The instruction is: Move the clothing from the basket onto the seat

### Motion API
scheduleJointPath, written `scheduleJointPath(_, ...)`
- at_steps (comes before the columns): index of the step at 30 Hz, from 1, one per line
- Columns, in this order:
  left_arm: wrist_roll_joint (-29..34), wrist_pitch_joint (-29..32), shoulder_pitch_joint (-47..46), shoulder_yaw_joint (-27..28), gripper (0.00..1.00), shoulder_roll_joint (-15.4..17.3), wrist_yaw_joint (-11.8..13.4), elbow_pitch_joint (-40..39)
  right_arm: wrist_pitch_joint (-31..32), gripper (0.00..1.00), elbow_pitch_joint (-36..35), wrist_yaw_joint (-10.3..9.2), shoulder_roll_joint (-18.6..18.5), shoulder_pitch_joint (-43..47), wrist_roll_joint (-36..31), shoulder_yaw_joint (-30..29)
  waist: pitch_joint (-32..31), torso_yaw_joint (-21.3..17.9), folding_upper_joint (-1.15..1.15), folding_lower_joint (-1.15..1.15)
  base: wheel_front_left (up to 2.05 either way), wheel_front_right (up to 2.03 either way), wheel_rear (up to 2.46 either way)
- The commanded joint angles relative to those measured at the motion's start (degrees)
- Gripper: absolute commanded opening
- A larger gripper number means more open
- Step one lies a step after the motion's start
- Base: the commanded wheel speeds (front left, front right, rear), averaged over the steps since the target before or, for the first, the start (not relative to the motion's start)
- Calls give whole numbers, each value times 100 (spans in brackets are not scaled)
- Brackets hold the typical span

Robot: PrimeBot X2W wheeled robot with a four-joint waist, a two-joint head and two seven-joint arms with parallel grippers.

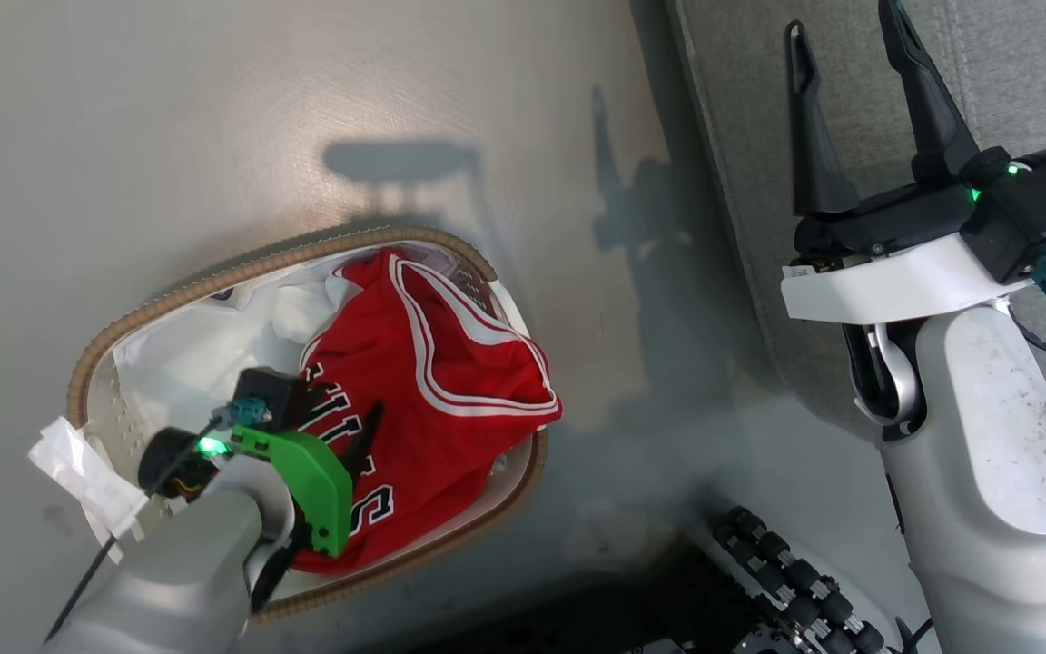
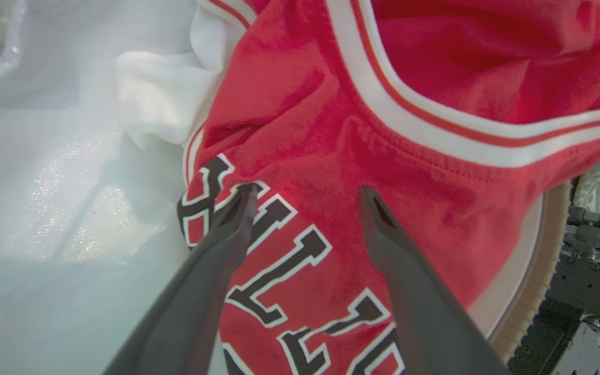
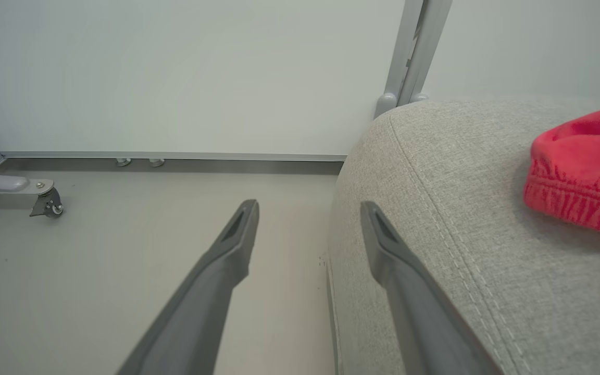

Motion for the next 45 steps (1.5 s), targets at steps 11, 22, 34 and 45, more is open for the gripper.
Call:
scheduleJointPath(11,-51,-84,-522,-53,100,-130,-13,378,-28,100,-70,-8,-14,-143,-39,-33,429,57,0,-1,0,0,0)
scheduleJointPath(22,289,2,-772,-191,100,-239,-13,541,-28,100,-189,-8,-14,-194,-75,-113,735,140,0,-1,0,0,0)
scheduleJointPath(34,927,201,-749,-200,0,-359,-13,633,-28,100,-223,-8,-14,-213,-49,-166,766,177,0,-1,0,0,0)
scheduleJointPath(45,555,77,-453,-200,0,-196,-13,412,-28,100,-37,-8,-14,-261,184,-75,149,121,0,-1,0,0,0)
